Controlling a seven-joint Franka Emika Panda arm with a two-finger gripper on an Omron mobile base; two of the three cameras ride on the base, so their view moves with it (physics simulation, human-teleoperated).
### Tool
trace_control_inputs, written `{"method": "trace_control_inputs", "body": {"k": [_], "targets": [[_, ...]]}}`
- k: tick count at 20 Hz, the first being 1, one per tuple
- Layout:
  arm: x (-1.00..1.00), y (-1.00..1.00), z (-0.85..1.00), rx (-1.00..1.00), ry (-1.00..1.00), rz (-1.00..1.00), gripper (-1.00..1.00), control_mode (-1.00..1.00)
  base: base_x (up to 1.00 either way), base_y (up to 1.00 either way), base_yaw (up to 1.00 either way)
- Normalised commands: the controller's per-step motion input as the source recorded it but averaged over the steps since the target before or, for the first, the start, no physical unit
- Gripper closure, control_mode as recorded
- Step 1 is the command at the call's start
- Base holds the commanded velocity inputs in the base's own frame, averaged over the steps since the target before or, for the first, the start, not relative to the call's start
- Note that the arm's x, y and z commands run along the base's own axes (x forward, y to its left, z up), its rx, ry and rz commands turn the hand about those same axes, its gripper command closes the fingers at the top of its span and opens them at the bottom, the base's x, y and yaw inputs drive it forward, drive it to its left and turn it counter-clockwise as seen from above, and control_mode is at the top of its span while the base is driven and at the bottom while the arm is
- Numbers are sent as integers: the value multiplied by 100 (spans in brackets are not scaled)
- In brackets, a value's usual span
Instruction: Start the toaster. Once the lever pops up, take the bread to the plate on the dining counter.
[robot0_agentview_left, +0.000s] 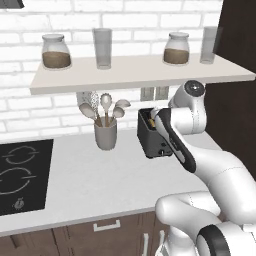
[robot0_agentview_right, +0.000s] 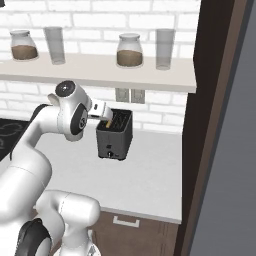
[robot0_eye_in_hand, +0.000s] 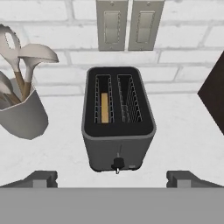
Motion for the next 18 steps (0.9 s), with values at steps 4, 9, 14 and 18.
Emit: {"method": "trace_control_inputs", "body": {"k": [4, 9, 14, 18], "targets": [[0, 0, 0, 0, 0, 0, -100, -100, 0, 0, 0], [0, 0, 0, 0, 0, 0, -100, -100, 0, 0, 0], [0, 0, 0, 0, 0, 0, -100, -100, 0, 0, 0], [0, 0, 0, 0, 0, 0, -100, -100, 0, 0, 0]]}}
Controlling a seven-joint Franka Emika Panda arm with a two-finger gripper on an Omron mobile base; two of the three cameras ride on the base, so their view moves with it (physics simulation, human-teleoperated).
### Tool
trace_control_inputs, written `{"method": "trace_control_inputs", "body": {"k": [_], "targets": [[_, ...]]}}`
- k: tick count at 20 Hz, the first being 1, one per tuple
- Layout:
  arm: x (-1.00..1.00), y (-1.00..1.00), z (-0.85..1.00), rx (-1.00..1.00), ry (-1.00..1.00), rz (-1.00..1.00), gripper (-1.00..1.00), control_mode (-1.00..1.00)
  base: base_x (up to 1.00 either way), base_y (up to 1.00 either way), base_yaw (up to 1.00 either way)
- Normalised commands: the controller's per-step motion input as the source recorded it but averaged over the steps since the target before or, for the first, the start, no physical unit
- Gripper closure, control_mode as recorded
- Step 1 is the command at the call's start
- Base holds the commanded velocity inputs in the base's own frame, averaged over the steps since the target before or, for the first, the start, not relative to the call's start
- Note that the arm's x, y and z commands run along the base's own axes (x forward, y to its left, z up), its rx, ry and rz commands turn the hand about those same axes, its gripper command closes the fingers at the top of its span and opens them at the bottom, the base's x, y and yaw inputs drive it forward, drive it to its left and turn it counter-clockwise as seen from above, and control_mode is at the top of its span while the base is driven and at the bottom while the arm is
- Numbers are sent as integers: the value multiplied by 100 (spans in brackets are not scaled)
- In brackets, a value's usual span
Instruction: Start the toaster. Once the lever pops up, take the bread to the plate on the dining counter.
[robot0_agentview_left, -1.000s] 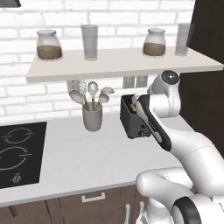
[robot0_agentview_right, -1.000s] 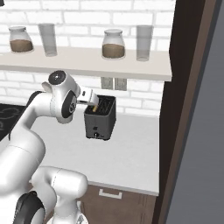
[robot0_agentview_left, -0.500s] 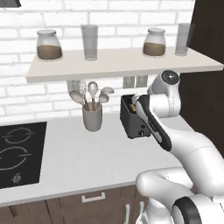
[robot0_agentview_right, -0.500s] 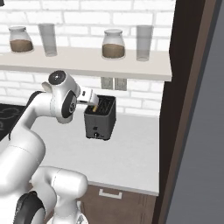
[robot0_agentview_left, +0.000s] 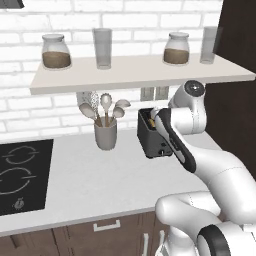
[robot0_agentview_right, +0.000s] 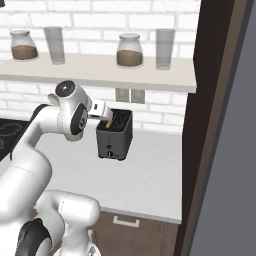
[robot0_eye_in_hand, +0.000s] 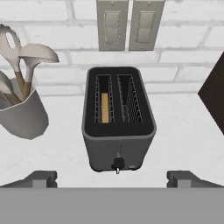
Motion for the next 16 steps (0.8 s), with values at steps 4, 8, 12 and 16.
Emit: {"method": "trace_control_inputs", "body": {"k": [4, 8, 12, 16], "targets": [[0, 0, 0, 0, 0, 0, -100, -100, 0, 0, 0], [0, 0, 0, 0, 0, 0, -100, -100, 0, 0, 0], [0, 0, 0, 0, 0, 0, -100, -100, 0, 0, 0], [0, 0, 0, 0, 0, 0, -100, -100, 0, 0, 0]]}}
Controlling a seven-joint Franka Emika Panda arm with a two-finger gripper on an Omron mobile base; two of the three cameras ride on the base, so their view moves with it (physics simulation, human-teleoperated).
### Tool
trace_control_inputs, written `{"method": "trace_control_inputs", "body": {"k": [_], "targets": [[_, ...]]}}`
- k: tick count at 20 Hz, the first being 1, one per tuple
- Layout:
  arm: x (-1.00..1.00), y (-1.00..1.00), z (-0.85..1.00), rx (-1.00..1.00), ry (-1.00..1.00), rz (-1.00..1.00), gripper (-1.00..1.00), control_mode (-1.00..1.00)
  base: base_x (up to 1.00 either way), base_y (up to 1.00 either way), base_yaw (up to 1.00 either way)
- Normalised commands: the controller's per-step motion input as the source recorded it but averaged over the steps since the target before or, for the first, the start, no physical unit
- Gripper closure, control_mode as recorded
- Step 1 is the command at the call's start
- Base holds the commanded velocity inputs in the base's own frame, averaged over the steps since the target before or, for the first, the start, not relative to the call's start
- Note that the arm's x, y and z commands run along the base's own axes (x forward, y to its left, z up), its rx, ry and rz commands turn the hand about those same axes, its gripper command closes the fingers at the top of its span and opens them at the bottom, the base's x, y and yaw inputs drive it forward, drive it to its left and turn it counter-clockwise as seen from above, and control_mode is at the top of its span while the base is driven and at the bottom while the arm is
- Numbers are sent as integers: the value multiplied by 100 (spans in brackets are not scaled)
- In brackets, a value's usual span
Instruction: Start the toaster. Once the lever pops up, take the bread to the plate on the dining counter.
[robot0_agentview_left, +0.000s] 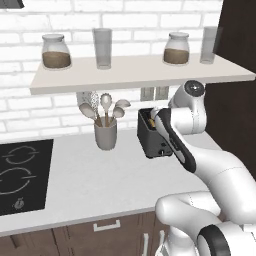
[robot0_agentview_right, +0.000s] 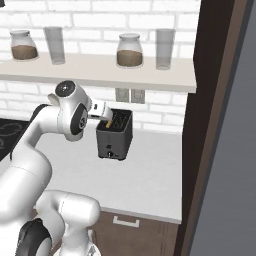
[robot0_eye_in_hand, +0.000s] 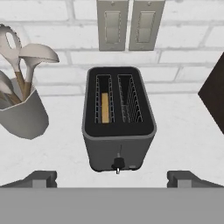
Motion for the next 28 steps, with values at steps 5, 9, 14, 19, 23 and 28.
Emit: {"method": "trace_control_inputs", "body": {"k": [5, 9, 14, 19, 23, 28], "targets": [[0, 0, 0, 0, 0, 0, -100, -100, 0, 0, 0], [0, 0, 0, 0, 0, 0, -100, -100, 0, 0, 0], [0, 0, 0, 0, 0, 0, -100, -100, 0, 0, 0], [0, 0, 0, 0, 0, 0, -100, -100, 0, 0, 0], [0, 0, 0, 0, 0, 0, -100, -100, 0, 0, 0], [0, 0, 0, 0, 0, 0, -100, -100, 0, 0, 0]]}}
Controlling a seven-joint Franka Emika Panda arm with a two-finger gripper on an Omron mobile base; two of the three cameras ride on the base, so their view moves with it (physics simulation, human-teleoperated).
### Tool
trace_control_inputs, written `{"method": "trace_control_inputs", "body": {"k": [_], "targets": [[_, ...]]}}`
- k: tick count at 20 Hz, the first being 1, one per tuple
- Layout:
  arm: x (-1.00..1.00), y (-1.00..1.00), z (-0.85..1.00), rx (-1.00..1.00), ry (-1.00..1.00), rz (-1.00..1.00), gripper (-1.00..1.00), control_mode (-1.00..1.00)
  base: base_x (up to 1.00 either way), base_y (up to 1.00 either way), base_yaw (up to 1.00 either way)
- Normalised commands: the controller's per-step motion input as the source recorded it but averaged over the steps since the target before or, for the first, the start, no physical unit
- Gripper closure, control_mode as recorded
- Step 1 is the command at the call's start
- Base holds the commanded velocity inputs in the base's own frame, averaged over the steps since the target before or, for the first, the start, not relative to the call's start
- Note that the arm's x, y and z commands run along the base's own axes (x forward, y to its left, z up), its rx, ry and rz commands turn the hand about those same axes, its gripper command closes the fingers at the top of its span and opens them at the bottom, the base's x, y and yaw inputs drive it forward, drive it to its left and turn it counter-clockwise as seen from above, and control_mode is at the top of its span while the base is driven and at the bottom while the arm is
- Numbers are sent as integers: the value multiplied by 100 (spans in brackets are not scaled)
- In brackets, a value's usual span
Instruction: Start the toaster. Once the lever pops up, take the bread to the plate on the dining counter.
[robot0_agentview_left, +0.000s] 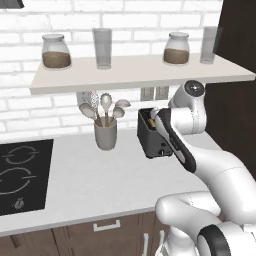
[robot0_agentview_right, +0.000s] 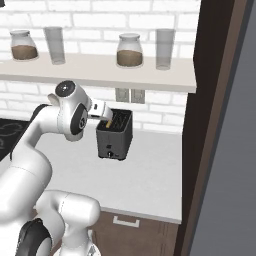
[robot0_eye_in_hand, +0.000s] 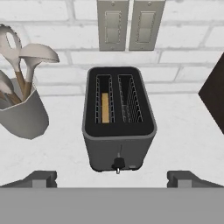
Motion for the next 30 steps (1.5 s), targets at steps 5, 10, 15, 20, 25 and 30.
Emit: {"method": "trace_control_inputs", "body": {"k": [5, 10, 15, 20, 25, 30], "targets": [[0, 0, 0, 0, 0, 0, -100, -100, 0, 0, 0], [0, 0, 0, 0, 0, 0, -100, -100, 0, 0, 0], [0, 0, 0, 0, 0, 0, -100, -100, 0, 0, 0], [0, 0, 0, 0, 0, 0, -100, -100, 0, 0, 0], [0, 0, 0, 0, 0, 0, -100, -100, 0, 0, 0], [0, 0, 0, 0, 0, 0, -100, -100, 0, 0, 0]]}}
